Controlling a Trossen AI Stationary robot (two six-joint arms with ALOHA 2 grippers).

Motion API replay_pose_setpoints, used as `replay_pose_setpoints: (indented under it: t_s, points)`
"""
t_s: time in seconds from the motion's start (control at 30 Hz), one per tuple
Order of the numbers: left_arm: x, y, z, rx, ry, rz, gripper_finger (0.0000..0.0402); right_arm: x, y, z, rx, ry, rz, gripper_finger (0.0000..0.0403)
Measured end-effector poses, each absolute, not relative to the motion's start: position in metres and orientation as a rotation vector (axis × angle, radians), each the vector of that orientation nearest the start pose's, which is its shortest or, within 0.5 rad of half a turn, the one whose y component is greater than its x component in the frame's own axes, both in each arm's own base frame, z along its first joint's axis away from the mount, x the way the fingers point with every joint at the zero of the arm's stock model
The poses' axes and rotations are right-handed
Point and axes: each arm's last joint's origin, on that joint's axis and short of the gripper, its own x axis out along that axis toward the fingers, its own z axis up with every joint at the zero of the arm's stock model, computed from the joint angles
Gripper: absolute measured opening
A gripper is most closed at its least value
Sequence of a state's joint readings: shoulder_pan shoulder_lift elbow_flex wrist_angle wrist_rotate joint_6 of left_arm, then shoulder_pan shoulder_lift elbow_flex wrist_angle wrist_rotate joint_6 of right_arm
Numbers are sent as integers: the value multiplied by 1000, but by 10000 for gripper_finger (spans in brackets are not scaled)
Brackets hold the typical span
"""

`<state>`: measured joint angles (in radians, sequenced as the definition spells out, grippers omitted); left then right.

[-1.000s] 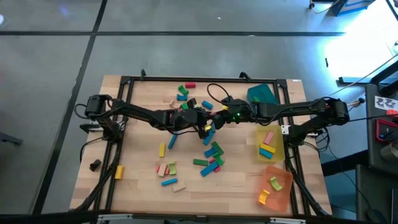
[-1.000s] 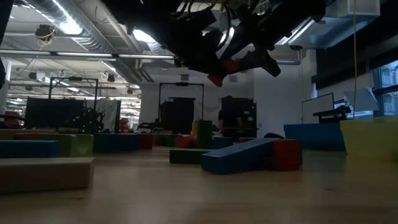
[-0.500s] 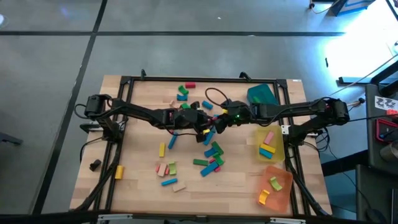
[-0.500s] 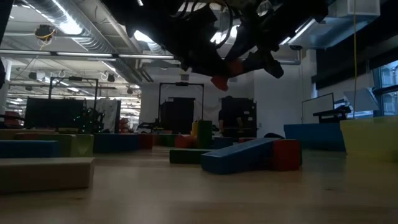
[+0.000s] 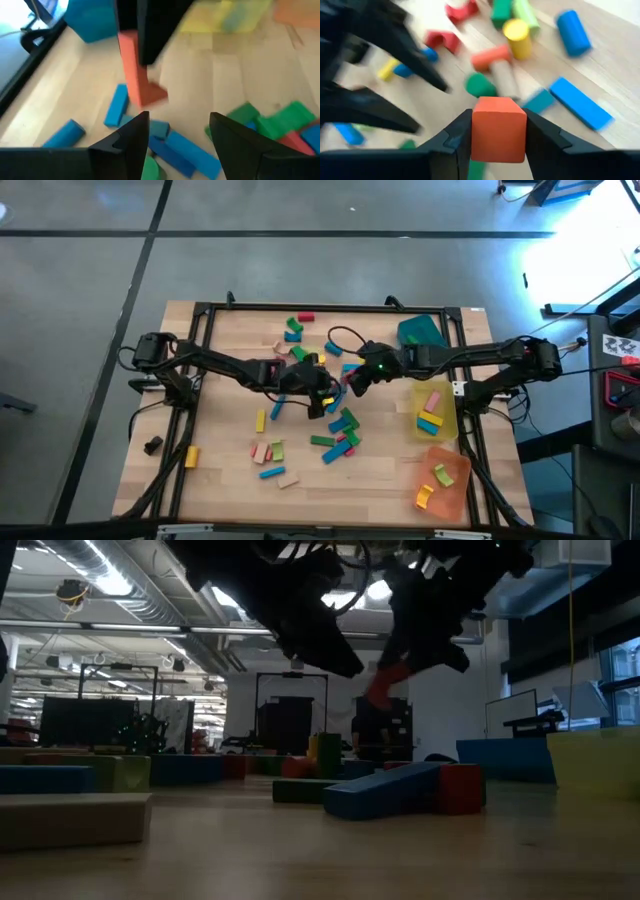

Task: Sort blocks by size
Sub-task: Put the orange arch block into the orange bin

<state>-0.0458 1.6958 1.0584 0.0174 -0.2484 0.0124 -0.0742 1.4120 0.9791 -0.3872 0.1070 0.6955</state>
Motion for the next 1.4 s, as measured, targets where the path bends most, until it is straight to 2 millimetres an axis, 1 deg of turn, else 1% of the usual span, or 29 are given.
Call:
replay_pose_setpoints:
  t_s: [0.13,0.23,0.4,0.53,0.6,0.7,0.9,1.03,1.17,1.27,1.4]
  points:
    - [359,-19,207,122,679,172,194,282,-23,238,635,842,-465,142]
    - [356,-24,204,112,722,165,194,275,-19,236,688,951,-393,142]
    - [354,-31,202,89,745,164,194,261,-10,244,795,1054,-232,142]
    - [354,-35,202,75,739,162,194,245,4,254,819,1119,-182,143]
    - [353,-35,202,76,741,160,194,237,15,258,818,1158,-159,144]
    - [353,-35,202,62,738,166,194,226,38,263,796,1204,-122,145]
    - [353,-35,202,10,734,187,194,203,92,264,717,1325,-10,146]
    - [353,-36,202,-5,732,192,194,180,120,260,669,1435,-40,146]
    - [353,-37,202,-7,731,189,194,157,144,259,655,1481,-97,146]
    - [353,-39,202,-6,731,186,194,143,159,259,659,1495,-101,147]
    - [353,-42,202,-34,728,189,194,128,173,259,626,1519,-64,147]
